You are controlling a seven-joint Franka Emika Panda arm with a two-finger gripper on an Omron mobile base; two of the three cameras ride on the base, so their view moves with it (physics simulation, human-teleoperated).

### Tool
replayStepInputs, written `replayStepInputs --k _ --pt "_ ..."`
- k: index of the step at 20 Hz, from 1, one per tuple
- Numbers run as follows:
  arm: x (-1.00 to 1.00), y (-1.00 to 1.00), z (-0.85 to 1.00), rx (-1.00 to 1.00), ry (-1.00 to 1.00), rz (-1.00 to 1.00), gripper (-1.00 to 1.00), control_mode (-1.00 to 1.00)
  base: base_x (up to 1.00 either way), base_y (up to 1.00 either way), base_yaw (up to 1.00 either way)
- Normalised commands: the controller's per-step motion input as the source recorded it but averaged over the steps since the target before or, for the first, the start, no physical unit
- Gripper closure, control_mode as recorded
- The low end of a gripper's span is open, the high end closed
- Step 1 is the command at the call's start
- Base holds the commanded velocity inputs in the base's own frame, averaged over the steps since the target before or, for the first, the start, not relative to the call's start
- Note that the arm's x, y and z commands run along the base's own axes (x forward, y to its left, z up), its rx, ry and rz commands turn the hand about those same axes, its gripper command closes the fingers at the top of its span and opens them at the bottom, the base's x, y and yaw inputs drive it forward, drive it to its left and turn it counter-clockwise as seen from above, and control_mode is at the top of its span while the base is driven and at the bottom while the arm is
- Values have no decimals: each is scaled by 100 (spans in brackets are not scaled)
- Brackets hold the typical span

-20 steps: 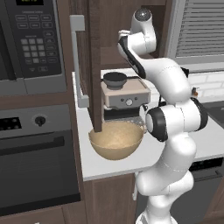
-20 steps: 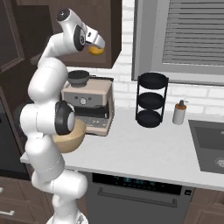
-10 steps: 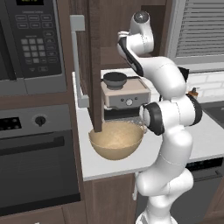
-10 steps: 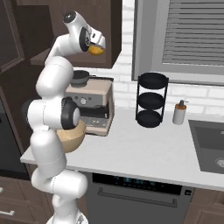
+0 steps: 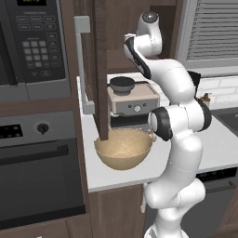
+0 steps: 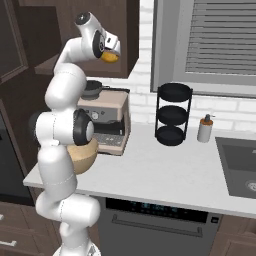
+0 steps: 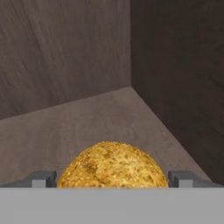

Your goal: Open the cabinet, pick up the bread from the cabinet and place it in the basket. Then move the basket to the dining counter.

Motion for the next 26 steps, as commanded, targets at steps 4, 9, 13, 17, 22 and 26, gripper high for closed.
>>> replayStepInputs --k 4,9,13,17,22,26 --pt "5 31 -100 -7 2 15 100 -100 0 0 0" --pt "4 41 -100 -9 -16 21 100 -100 0 0 0" --pt "-1 47 -62 -8 -5 19 100 -100 0 0 0" --pt "-19 50 13 -3 6 9 100 -100 0 0 0" --pt "-64 48 25 0 12 5 100 -100 0 0 0" --pt "-100 29 -7 0 -8 3 100 -100 0 0 0"
